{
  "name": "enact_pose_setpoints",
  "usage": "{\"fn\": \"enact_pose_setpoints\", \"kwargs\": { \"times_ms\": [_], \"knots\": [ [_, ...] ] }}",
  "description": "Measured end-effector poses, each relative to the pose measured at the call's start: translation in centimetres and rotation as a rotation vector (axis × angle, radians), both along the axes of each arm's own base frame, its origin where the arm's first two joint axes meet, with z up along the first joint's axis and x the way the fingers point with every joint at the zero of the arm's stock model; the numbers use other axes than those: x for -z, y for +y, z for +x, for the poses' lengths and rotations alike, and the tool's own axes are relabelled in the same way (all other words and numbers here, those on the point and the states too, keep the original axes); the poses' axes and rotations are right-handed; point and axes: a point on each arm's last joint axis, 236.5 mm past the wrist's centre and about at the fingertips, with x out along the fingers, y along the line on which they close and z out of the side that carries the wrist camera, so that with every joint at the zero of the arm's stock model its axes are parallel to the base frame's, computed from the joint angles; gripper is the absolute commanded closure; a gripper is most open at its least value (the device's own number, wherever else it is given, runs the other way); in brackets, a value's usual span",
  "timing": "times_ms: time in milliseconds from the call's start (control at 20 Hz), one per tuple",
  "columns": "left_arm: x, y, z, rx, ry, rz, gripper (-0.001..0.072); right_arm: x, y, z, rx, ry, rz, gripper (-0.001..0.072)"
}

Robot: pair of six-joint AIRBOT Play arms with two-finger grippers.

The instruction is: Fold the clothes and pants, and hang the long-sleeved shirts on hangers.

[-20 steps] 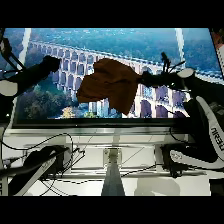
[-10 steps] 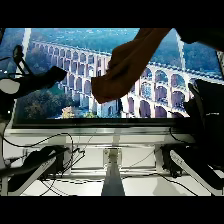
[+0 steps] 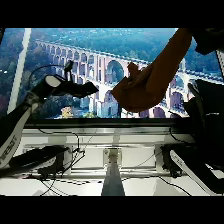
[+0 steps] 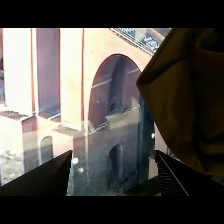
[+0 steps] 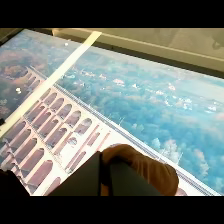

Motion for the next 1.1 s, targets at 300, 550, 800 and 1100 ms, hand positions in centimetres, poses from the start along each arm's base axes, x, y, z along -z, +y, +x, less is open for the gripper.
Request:
{"fn": "enact_pose_setpoints", "kwargs": {
  "times_ms": [300,550,800,1100],
  "knots": [
    [3.2,-6.5,2.0,0.143,0.068,-0.050,0.0336,0.3,-0.3,0.0,0.010,0.011,-0.011,0.0693],
    [5.0,-8.9,3.4,0.193,0.090,-0.063,0.0341,0.5,-0.5,0.1,0.016,0.013,-0.020,0.0693],
    [6.0,-9.7,2.1,0.253,0.140,-0.076,0.0591,0.5,-0.7,0.1,0.023,0.013,-0.028,0.0693],
    [5.1,-9.0,3.4,0.252,0.105,-0.075,0.0687,0.8,-1.4,0.4,0.048,0.009,-0.059,0.0693]
  ]
}}
